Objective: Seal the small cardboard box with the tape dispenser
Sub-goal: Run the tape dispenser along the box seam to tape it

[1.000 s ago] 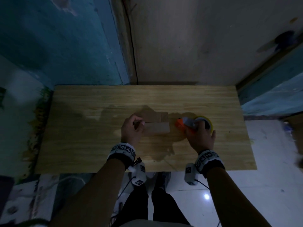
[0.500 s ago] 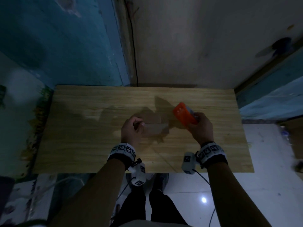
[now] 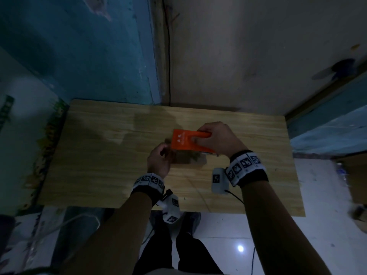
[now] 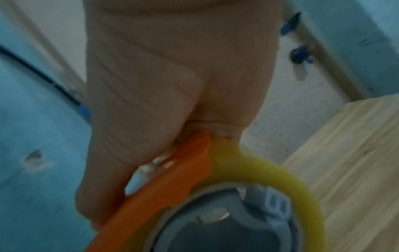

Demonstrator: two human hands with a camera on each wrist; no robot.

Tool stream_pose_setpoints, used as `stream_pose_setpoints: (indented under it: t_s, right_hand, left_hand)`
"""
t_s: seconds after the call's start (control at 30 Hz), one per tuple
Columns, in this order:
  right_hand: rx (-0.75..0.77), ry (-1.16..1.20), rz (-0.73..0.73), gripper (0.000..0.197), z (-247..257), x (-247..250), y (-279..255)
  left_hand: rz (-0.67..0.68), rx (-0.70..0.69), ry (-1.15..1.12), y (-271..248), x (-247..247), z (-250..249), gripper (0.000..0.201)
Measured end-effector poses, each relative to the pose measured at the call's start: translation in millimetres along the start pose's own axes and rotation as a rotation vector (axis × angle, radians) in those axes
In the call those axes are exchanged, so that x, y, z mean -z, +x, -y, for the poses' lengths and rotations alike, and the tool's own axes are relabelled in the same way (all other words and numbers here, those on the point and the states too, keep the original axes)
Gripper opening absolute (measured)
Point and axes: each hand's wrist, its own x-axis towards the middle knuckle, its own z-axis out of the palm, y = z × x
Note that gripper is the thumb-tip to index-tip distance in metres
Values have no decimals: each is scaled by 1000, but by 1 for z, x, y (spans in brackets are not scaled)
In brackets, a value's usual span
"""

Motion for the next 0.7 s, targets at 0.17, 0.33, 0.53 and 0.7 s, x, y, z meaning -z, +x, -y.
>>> stream_pose_setpoints:
  t_s: [0.17,0.33,0.53,0.7]
  right_hand:
    - [30,-86,54,30,13,-10,13]
    - [44,-112,49,31,20,-17,24]
    - [61,-118,34,35,28,-29,30]
    - [67,-113,22,31,26,-31,32]
  left_hand:
    - [33,-26,-96,1,3,7,27]
    - [86,75,-255,-3,6,2,29]
    - [5,386,-639,-1,8,0,30]
    - [26,454,-750,6,17,4,18]
